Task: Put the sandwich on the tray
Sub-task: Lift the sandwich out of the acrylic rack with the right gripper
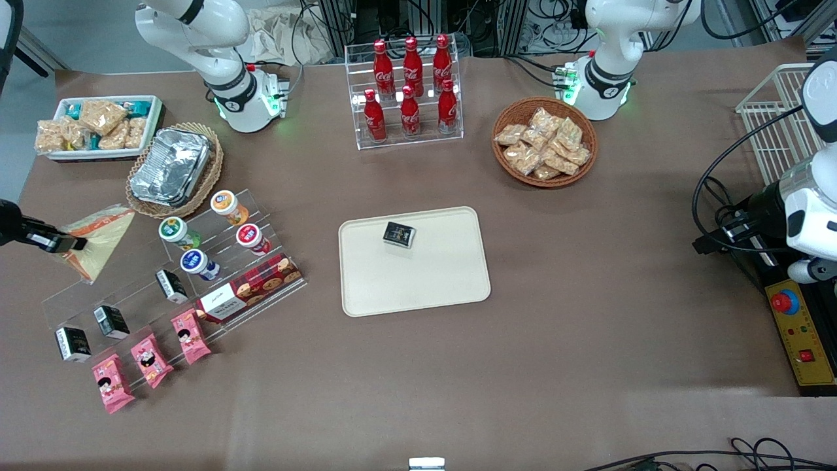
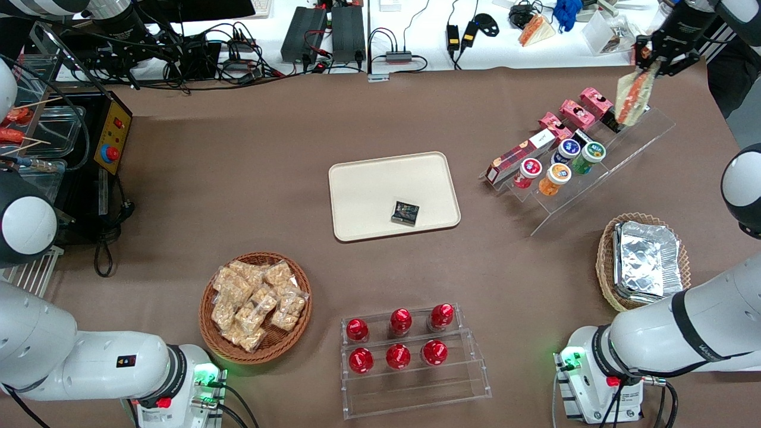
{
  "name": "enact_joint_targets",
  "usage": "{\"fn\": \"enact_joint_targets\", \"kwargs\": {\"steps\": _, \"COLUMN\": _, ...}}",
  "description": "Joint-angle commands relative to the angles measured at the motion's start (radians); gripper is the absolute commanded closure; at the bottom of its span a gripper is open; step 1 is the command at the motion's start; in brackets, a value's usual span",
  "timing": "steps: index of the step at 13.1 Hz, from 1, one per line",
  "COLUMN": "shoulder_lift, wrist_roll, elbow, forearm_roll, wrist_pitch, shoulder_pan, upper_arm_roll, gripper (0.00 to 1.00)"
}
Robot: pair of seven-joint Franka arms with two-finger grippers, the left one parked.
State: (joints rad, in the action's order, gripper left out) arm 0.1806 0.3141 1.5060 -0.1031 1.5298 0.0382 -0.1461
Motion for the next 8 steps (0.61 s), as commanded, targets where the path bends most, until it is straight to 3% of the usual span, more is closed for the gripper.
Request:
{"fn": "enact_joint_targets", "kwargs": {"steps": 1, "shoulder_lift": -0.006, "wrist_roll": 0.193, "elbow": -0.027, "forearm_roll": -0.013, "wrist_pitch": -0.026, "shoulder_pan": -0.001, "upper_arm_roll": 0.113, "gripper": 1.0}}
{"fn": "enact_joint_targets", "kwargs": {"steps": 5, "shoulder_lift": -0.003, "wrist_roll": 0.535, "elbow": -0.052, "forearm_roll": -0.013, "wrist_pitch": -0.01, "shoulder_pan": -0.006, "upper_arm_roll": 0.284, "gripper": 1.0}}
{"fn": "enact_joint_targets", "kwargs": {"steps": 8, "shoulder_lift": 0.017, "wrist_roll": 0.716, "elbow": -0.053, "forearm_roll": -0.015, "wrist_pitch": 0.018, "shoulder_pan": -0.032, "upper_arm_roll": 0.356, "gripper": 1.0}}
